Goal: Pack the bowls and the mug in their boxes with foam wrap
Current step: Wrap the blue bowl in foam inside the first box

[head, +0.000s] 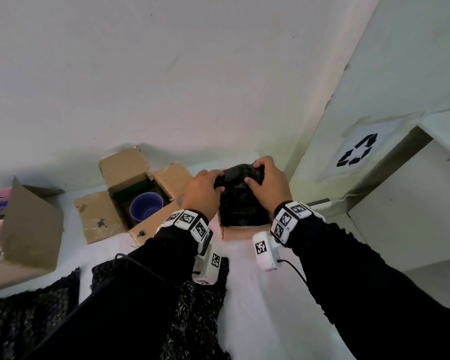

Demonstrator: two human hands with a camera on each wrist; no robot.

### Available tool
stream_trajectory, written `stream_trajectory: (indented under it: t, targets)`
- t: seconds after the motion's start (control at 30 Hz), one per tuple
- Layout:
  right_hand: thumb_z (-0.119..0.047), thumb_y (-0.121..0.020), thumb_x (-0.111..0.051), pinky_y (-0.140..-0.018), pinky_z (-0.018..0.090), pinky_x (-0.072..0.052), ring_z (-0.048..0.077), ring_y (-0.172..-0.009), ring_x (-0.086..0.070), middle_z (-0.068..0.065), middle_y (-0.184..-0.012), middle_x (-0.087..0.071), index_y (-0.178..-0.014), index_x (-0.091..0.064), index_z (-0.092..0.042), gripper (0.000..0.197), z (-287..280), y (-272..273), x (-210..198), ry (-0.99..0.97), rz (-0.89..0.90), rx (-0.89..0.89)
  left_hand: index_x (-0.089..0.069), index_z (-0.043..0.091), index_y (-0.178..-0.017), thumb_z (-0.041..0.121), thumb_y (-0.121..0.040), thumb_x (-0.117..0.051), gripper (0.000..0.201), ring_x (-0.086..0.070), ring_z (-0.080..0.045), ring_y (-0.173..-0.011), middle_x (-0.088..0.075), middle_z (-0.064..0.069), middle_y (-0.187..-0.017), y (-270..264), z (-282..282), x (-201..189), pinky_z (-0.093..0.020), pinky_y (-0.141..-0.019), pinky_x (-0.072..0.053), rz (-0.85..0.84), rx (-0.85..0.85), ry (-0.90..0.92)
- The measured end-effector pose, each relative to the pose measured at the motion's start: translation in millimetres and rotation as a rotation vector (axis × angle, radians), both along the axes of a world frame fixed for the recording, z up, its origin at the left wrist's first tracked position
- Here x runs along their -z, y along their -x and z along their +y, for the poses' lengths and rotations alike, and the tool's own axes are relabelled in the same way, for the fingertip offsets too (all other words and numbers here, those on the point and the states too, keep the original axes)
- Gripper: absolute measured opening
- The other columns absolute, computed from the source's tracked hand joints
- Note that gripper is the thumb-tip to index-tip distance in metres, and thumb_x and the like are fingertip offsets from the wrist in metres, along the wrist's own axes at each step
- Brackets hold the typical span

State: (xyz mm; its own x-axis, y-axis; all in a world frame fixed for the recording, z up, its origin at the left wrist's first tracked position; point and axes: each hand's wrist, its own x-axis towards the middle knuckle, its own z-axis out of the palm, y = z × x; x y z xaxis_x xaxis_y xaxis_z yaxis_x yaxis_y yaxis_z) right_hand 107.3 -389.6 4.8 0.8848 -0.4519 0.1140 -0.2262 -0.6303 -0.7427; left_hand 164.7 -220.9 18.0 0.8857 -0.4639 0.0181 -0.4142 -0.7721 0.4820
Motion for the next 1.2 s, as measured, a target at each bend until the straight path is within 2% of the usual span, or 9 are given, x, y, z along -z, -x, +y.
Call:
stream_trajectory:
  t: [0.17, 0.3, 0.43, 0.57, 0.7, 0.87, 0.97, 1.1, 1.2]
  targets:
    - [-0.048, -0.090, -0.054, -0.081, 0.041, -0.044, 0.028, -0.099, -0.050, 0.004, -0.101, -0.061, -0.100, -0.067, -0.021, 0.032, -5, 14, 13, 0.595, 0.150, -0.143, -0.061, 0.025, -0.124, 0.030, -0.097, -0.048, 0.030, -0.043, -0.027, -0.110, -0.046, -0.005, -0.120, 2, 4, 15, -0.035, -0.088, -0.040, -0.220, 0.156, -0.286]
    - [-0.033, -0.084, -0.058, -0.082, 0.041, -0.038, 0.027, -0.102, -0.050, 0.002, -0.106, -0.058, -0.094, -0.068, -0.016, 0.022, -4, 16, 21, 0.818, 0.124, -0.240, -0.068, 0.024, -0.102, 0.032, -0.097, -0.040, 0.029, -0.043, -0.025, -0.107, -0.057, 0.004, -0.113, 0, 2, 25, -0.038, -0.091, -0.032, -0.413, 0.294, -0.384]
    - [-0.014, -0.080, -0.049, -0.090, 0.041, -0.031, 0.027, -0.097, -0.057, 0.003, -0.098, -0.064, -0.110, -0.050, -0.014, 0.030, 1, 14, 18, 0.808, 0.251, -0.368, -0.062, 0.022, -0.101, 0.041, -0.095, -0.028, 0.040, -0.050, -0.025, -0.108, -0.069, 0.006, -0.090, 1, 2, 31, -0.049, -0.097, -0.022, -0.443, 0.312, -0.377]
    - [-0.016, -0.082, -0.044, -0.092, 0.039, -0.027, 0.028, -0.092, -0.059, 0.003, -0.102, -0.064, -0.118, -0.043, -0.013, 0.036, 4, 9, 16, 0.829, 0.359, -0.414, -0.063, 0.022, -0.098, 0.042, -0.091, -0.022, 0.047, -0.043, -0.025, -0.116, -0.065, 0.007, -0.098, -3, 0, 31, -0.050, -0.100, -0.017, -0.396, 0.343, -0.463]
    - [-0.021, -0.084, -0.045, -0.093, 0.042, -0.022, 0.028, -0.106, -0.050, 0.004, -0.104, -0.065, -0.110, -0.051, -0.014, 0.028, 8, -3, 16, 0.881, 0.493, -0.427, -0.068, 0.018, -0.083, 0.039, -0.086, -0.037, 0.037, -0.038, -0.029, -0.119, -0.055, -0.002, -0.117, -5, -3, 28, -0.051, -0.099, -0.022, -0.431, 0.359, -0.525]
    - [-0.023, -0.084, -0.049, -0.103, 0.046, -0.021, 0.028, -0.126, -0.032, 0.004, -0.114, -0.059, -0.103, -0.067, -0.022, 0.026, 5, -10, 9, 0.954, 0.515, -0.464, -0.056, 0.017, -0.110, 0.036, -0.082, -0.042, 0.036, -0.035, -0.030, -0.129, -0.061, 0.000, -0.117, -7, -5, 25, -0.052, -0.105, -0.011, -0.407, 0.373, -0.534]
    - [-0.024, -0.084, -0.047, -0.107, 0.046, -0.019, 0.027, -0.118, -0.044, 0.005, -0.115, -0.058, -0.110, -0.061, -0.020, 0.029, 2, -9, 9, 0.945, 0.492, -0.489, -0.061, 0.018, -0.101, 0.037, -0.082, -0.040, 0.034, -0.027, -0.030, -0.133, -0.059, 0.001, -0.116, -9, -9, 24, -0.052, -0.105, -0.006, -0.402, 0.382, -0.578]
    - [-0.024, -0.084, -0.043, -0.115, 0.052, 0.011, 0.030, -0.093, -0.062, 0.002, -0.085, -0.067, -0.109, -0.051, -0.015, 0.028, 1, -8, 10, 0.976, 0.509, -0.493, -0.063, 0.016, -0.102, 0.039, -0.084, -0.039, 0.037, -0.021, -0.037, -0.136, -0.057, -0.002, -0.119, -8, -14, 23, -0.056, -0.108, -0.003, -0.354, 0.371, -0.630]
    - [-0.026, -0.083, -0.045, -0.114, 0.054, 0.014, 0.030, -0.085, -0.064, 0.000, -0.072, -0.063, -0.119, -0.042, -0.015, 0.038, 2, -11, 11, 0.978, 0.527, -0.499, -0.057, 0.016, -0.103, 0.037, -0.083, -0.040, 0.034, -0.025, -0.037, -0.133, -0.061, -0.002, -0.115, -7, -18, 20, -0.057, -0.109, 0.001, -0.308, 0.365, -0.641]
